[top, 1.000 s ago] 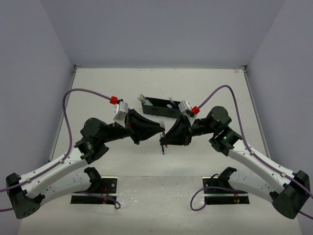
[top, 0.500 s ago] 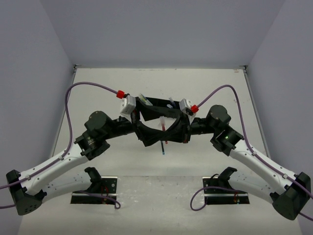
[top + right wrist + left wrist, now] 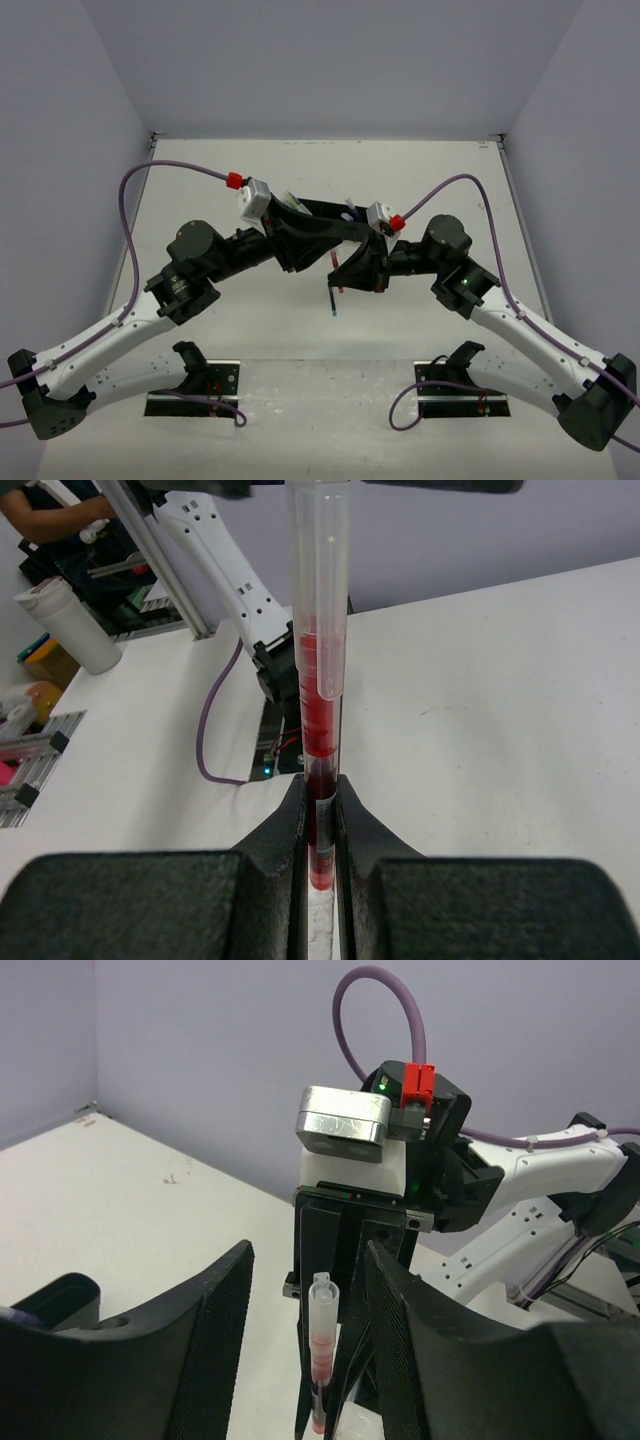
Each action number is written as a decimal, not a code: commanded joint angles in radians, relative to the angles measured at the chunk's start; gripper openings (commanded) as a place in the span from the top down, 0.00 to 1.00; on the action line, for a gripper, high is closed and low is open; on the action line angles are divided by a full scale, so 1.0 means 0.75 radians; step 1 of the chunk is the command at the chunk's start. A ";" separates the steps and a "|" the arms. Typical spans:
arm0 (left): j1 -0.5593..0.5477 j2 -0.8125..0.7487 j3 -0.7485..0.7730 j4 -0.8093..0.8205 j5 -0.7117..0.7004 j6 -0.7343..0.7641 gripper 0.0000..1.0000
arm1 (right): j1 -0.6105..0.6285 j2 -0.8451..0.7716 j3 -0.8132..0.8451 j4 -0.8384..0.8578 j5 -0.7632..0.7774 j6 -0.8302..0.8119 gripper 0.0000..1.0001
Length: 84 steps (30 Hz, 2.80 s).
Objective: Sort the stationery into containers
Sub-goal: Close the pen cap on the pen.
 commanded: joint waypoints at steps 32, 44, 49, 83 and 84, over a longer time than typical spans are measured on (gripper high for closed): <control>-0.040 0.090 -0.381 0.211 0.185 -0.280 1.00 | -0.004 -0.020 0.358 0.091 0.400 0.084 1.00; -0.115 -0.007 -0.424 0.143 0.018 -0.234 1.00 | 0.000 0.093 0.423 0.056 0.244 0.021 1.00; -0.115 -0.050 -0.146 -0.138 -0.127 -0.043 1.00 | 0.007 0.043 0.227 -0.010 0.078 -0.044 1.00; -0.117 0.019 0.135 -0.143 -0.096 0.074 0.33 | 0.008 -0.013 0.134 -0.137 -0.008 -0.090 1.00; -0.115 0.018 0.133 -0.143 -0.102 0.073 0.39 | 0.008 -0.015 0.133 -0.135 -0.009 -0.091 1.00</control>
